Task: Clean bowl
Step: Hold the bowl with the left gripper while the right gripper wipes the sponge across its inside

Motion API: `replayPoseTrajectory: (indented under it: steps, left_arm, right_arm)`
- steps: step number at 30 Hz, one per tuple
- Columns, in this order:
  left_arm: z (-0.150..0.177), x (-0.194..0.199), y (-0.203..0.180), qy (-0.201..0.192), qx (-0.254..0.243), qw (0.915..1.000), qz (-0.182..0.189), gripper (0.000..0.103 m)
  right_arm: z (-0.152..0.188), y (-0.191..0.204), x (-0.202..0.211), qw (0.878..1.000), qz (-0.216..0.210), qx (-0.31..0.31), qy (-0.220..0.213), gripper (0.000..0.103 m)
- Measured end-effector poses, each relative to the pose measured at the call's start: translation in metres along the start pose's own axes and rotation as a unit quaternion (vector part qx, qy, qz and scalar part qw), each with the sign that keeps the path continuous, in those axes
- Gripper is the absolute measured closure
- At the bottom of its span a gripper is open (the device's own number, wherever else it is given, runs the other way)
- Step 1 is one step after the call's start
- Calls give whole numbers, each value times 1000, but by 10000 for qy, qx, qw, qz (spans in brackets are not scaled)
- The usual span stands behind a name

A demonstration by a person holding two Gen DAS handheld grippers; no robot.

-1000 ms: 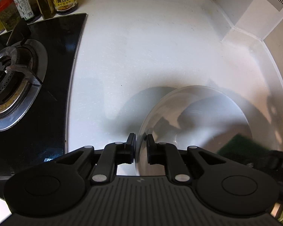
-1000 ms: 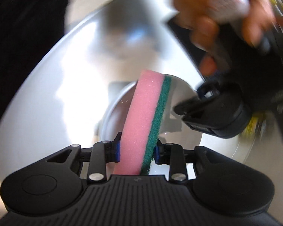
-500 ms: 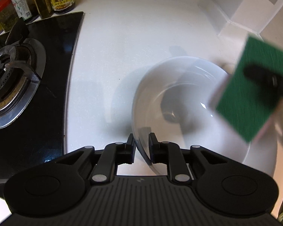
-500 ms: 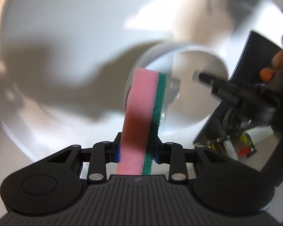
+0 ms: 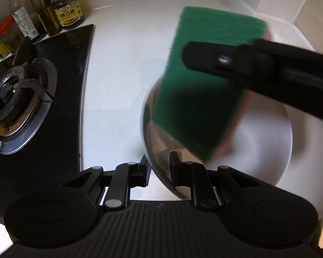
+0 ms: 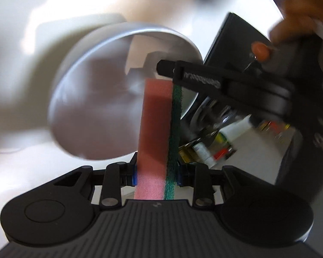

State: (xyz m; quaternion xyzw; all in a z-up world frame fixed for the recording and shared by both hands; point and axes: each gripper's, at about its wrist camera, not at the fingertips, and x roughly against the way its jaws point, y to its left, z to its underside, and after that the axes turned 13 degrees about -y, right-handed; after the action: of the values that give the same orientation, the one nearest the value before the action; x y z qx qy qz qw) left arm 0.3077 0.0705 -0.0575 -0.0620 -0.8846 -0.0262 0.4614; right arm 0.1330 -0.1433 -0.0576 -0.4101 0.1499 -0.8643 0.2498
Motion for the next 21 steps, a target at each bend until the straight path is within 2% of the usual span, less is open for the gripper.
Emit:
replayPoseTrajectory:
  steps: [4, 7, 9, 13, 15, 17, 20, 21]
  left_arm:
    - [3, 1, -3, -69, -19, 10000, -67, 83]
    - [3, 0, -3, -135, 32, 9997, -189, 82]
    - [4, -1, -3, -185, 43, 9994, -280, 81]
    - [0, -3, 0, -191, 155, 9991, -346, 78]
    - [-2, -4, 3, -184, 227, 9989, -365, 77]
    - [-4, -5, 5, -179, 275, 9987, -379, 75]
    - [-7, -7, 9, -168, 323, 9984, -423, 74]
    - [-7, -7, 9, -166, 339, 9984, -425, 74]
  right_arm:
    - [-3, 1, -13, 9992, -397, -44, 99, 77]
    - [-2, -11, -6, 9945, -1001, -301, 114, 77]
    - [0, -17, 0, 9890, -1389, -497, 66, 77]
    - [6, -38, 12, 9702, -2035, -1307, -157, 76]
    - [12, -53, 16, 9534, -2299, -1933, -299, 76]
    - [20, -68, 17, 9288, -2522, -2671, -491, 76]
    - [35, -87, 21, 8806, -2735, -3780, -822, 76]
    - [42, -91, 27, 8555, -2749, -4273, -996, 76]
